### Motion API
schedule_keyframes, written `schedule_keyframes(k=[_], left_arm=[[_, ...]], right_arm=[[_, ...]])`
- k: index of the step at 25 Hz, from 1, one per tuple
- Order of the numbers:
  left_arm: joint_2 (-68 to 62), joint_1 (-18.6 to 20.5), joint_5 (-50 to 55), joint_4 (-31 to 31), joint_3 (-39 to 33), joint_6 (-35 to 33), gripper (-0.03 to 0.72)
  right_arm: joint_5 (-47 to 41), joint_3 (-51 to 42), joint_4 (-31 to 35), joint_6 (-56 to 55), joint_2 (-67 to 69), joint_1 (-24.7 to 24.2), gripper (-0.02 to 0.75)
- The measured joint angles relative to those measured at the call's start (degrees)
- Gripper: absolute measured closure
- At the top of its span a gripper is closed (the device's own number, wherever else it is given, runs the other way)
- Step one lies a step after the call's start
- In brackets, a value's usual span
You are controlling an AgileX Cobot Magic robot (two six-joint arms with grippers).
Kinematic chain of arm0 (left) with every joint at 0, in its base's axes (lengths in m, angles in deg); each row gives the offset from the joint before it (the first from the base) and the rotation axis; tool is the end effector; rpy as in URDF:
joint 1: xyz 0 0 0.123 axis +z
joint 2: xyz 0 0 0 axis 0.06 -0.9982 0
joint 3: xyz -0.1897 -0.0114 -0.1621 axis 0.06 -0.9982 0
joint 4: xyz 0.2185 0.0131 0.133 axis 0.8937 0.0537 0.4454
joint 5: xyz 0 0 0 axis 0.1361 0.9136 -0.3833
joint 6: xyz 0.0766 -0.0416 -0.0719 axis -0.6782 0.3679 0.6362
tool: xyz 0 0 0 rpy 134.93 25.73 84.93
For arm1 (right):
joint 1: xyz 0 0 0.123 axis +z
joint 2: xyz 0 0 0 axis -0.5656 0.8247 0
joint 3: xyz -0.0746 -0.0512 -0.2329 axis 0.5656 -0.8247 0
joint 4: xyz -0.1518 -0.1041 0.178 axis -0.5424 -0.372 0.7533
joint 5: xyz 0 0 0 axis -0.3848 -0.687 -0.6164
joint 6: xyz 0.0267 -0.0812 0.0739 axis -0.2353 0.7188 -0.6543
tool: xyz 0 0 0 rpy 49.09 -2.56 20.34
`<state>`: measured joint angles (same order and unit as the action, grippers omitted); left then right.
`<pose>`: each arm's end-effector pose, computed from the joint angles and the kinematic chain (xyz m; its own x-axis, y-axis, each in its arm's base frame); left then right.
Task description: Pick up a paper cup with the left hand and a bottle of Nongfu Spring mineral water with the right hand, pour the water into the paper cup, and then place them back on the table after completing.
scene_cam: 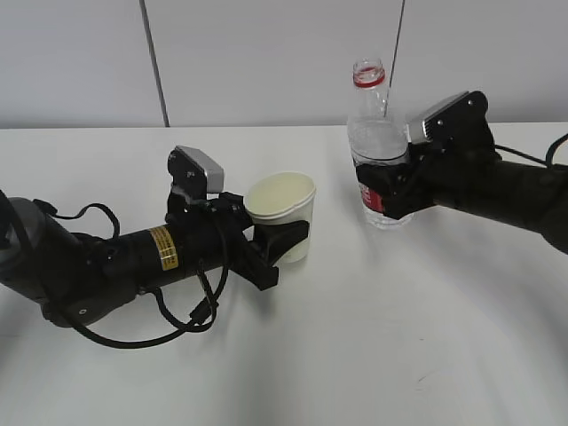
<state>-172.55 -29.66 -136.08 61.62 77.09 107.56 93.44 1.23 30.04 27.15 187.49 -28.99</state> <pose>0.3083 -0.2187 0.0603 -0.2220 0.0432 -0.9741 0.8290 0.5343 -0.1652 0.3732 0.0846 0.1106 -0.1518 -0.3186 -0.9357 -0.5744 0.7988 -0.1788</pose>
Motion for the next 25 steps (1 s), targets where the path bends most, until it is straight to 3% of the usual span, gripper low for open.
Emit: schedule_keyframes(k=[11, 25], left_arm=[[0.0, 0.0, 1.6, 0.0, 0.0, 0.0, 0.295], [0.0, 0.0, 2.0, -0.3, 0.0, 0.0, 0.295]], right_arm=[[-5.1, 5.6, -6.4, 0.0, -1.6, 0.0, 0.292], [-5.4, 7.6, -5.1, -1.9, -1.7, 0.1, 0.292]])
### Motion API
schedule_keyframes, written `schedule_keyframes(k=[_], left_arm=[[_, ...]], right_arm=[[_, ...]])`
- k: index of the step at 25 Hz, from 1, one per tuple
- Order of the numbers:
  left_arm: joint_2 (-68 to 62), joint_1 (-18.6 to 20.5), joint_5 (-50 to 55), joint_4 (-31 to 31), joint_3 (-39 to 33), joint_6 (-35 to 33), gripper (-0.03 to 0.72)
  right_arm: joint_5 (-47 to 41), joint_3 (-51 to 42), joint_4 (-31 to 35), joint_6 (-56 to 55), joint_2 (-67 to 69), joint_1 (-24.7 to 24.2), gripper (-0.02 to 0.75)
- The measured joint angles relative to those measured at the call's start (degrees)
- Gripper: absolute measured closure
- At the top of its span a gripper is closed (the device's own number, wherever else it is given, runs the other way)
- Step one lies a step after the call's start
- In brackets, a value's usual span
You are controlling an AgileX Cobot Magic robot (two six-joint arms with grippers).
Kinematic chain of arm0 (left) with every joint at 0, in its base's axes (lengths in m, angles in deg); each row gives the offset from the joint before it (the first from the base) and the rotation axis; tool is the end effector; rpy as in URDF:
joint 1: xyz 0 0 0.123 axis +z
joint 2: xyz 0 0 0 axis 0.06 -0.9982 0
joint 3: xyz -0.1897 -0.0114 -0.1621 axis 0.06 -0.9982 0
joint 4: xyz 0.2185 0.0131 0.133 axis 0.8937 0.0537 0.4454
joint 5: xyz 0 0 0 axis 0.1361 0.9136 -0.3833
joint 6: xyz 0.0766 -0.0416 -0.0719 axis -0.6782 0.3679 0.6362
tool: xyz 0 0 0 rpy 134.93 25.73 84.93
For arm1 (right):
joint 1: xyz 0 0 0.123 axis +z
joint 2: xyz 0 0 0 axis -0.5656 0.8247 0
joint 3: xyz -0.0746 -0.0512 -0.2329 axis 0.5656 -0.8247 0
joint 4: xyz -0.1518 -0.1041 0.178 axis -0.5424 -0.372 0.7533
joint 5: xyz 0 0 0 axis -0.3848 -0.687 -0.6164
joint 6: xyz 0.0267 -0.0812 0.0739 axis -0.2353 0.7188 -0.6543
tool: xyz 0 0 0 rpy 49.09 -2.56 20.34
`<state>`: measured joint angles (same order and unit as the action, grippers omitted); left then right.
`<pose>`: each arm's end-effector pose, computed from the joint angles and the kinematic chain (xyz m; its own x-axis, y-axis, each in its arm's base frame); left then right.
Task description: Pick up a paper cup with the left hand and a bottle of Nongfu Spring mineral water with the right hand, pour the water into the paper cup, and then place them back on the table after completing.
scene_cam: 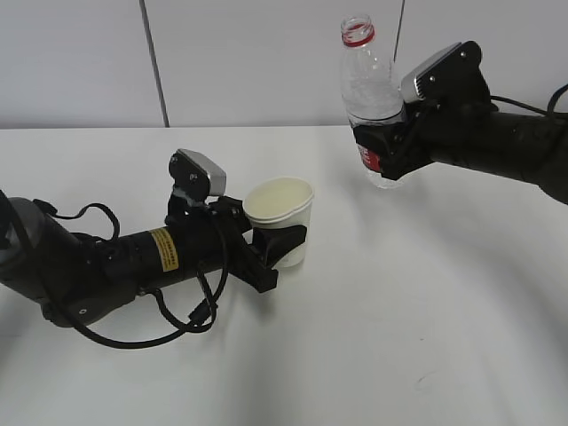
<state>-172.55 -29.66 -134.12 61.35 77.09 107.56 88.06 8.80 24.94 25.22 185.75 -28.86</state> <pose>0.3090 -0.2175 0.0567 -0.2393 0.0673 -0.9686 0.8199 0.5484 -0.1645 0.3976 0.0871 0.1471 -0.0653 -0.3845 -0.9208 -0.5714 0.7709 -0.2814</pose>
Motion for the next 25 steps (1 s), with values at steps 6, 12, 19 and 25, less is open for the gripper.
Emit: schedule_keyframes(k=[6, 12, 19, 25], left_arm=[[0.0, 0.0, 1.6, 0.0, 0.0, 0.0, 0.295], [0.8, 0.0, 2.2, 0.4, 0.0, 0.5, 0.295], [1.5, 0.0, 2.1, 0.9, 0.0, 1.3, 0.295], [1.5, -0.4, 2.1, 1.3, 0.0, 1.5, 0.295]], right_arm=[[0.0, 0.0, 0.0, 5.2, 0.0, 0.0, 0.292], [-1.8, 0.0, 0.0, 11.8, 0.0, 0.0, 0.292], [-3.2, 0.0, 0.0, 17.6, 0.0, 0.0, 0.292], [-3.8, 0.0, 0.1, 22.4, 0.0, 0.0, 0.292]])
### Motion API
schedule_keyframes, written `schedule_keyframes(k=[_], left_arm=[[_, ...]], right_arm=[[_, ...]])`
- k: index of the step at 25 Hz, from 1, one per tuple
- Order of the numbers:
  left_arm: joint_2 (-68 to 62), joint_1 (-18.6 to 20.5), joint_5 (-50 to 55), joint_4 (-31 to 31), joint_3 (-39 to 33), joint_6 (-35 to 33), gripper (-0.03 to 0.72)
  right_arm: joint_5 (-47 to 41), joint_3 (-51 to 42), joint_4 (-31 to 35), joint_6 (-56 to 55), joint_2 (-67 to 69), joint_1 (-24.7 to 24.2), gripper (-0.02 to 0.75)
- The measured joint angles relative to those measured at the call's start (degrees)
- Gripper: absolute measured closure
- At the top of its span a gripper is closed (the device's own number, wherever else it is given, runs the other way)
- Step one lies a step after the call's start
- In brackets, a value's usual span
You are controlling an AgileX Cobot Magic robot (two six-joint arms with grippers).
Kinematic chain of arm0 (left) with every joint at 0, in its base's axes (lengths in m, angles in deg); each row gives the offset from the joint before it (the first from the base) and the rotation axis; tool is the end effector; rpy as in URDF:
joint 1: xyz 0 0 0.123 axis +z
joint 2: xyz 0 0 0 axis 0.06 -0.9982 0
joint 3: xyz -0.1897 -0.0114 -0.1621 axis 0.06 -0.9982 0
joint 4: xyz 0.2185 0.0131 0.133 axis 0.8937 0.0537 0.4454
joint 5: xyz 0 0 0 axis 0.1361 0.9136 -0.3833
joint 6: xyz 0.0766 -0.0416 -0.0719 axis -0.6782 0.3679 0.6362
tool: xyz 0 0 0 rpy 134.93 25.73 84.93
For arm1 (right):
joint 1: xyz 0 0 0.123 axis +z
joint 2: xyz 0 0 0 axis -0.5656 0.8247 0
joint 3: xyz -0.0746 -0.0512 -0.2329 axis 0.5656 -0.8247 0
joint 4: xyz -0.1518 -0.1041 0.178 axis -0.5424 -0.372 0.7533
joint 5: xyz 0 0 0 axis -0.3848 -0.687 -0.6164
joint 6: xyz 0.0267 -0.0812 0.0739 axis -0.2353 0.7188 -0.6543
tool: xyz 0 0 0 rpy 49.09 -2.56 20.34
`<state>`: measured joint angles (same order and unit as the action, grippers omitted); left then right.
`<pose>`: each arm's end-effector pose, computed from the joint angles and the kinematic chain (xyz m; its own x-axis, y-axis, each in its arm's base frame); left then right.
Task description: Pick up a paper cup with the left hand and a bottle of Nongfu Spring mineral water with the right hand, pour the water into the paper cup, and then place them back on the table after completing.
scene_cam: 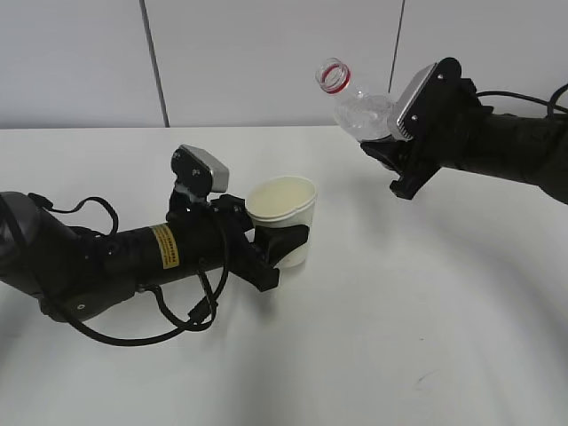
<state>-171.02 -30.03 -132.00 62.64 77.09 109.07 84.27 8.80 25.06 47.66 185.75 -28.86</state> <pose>0.3076 -0.2201 0.0622 -0.2498 0.0839 -0.9647 0.8255 0.5392 -0.1668 0.3980 0.0828 0.1410 0.1031 -0.6807 -0.7253 -0.5606 0.5625 -0.6077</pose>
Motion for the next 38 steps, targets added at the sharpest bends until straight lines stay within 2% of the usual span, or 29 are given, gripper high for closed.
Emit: schedule_keyframes(k=[27, 38], left_arm=[[0.0, -0.1, -0.2, 1.6, 0.0, 0.8, 0.295], [0.0, -0.1, -0.4, 3.2, 0.0, 1.9, 0.295]], right_arm=[[-0.6, 0.0, 0.0, 18.0, 0.0, 0.0, 0.292], [-0.7, 0.0, 0.4, 21.5, 0.0, 0.1, 0.292]])
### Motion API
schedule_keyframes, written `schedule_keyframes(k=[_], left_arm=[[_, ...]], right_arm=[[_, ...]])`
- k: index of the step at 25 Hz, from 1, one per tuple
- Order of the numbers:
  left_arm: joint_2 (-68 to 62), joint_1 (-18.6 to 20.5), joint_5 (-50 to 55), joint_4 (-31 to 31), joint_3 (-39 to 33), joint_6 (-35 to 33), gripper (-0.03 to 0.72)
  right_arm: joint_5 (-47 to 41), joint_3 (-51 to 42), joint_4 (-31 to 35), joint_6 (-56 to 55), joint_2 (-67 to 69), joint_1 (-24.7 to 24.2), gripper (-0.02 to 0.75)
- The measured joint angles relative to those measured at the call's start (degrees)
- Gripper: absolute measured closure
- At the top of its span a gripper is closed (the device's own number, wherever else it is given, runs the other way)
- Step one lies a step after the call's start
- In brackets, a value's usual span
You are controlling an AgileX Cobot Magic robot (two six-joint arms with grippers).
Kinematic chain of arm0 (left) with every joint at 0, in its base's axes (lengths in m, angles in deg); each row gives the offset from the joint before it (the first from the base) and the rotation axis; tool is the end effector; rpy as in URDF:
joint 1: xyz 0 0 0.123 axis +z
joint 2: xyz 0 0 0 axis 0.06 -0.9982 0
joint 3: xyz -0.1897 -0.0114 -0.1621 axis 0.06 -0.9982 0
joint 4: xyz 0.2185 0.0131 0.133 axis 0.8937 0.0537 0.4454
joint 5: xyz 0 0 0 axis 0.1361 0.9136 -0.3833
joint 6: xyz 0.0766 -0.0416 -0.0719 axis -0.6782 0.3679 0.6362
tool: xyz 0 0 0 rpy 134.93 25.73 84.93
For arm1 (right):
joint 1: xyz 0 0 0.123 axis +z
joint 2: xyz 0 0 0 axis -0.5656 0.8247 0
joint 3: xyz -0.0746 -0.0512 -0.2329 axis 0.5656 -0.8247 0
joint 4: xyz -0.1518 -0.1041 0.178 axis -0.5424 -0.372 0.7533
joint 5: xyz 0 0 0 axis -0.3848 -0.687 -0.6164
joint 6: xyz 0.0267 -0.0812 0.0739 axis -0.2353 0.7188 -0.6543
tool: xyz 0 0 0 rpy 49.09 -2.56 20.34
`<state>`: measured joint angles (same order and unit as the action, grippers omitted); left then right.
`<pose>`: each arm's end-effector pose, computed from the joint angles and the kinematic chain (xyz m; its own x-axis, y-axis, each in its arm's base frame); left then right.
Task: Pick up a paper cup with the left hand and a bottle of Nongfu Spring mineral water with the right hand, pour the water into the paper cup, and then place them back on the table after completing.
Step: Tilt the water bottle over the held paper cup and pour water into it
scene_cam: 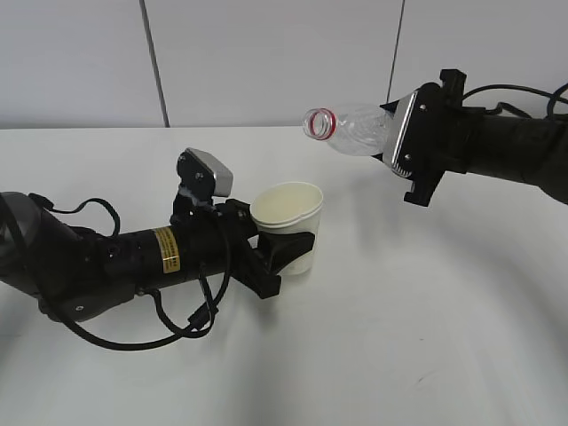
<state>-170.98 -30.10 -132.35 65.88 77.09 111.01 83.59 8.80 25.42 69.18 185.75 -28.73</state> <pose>0.3025 -0.2231 0.0618 -0.2607 0.0936 -0.9609 0.8476 0.4986 -0.1814 0.3980 0.0826 0.1401 0.2911 -0.8431 -0.4523 -0.4884 0.2755 -0.8280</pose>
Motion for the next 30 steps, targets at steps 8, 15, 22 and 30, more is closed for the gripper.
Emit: schedule_keyframes(k=[8, 15, 22, 30], left_arm=[[0.0, -0.1, -1.5, 0.4, 0.0, 0.2, 0.295], [0.0, -1.1, -1.6, 0.8, 0.0, 0.2, 0.295], [0.0, -1.1, -1.6, 0.8, 0.0, 0.2, 0.295], [0.0, -1.1, -2.2, 0.8, 0.0, 0.2, 0.295]], right_arm=[[0.0, 0.0, 0.1, 2.2, 0.0, 0.0, 0.292], [0.0, 0.0, 0.1, 5.3, 0.0, 0.0, 0.292], [-0.1, 0.0, 0.1, 8.7, 0.0, 0.0, 0.292], [-0.1, 0.0, 0.1, 12.5, 0.0, -0.3, 0.292]])
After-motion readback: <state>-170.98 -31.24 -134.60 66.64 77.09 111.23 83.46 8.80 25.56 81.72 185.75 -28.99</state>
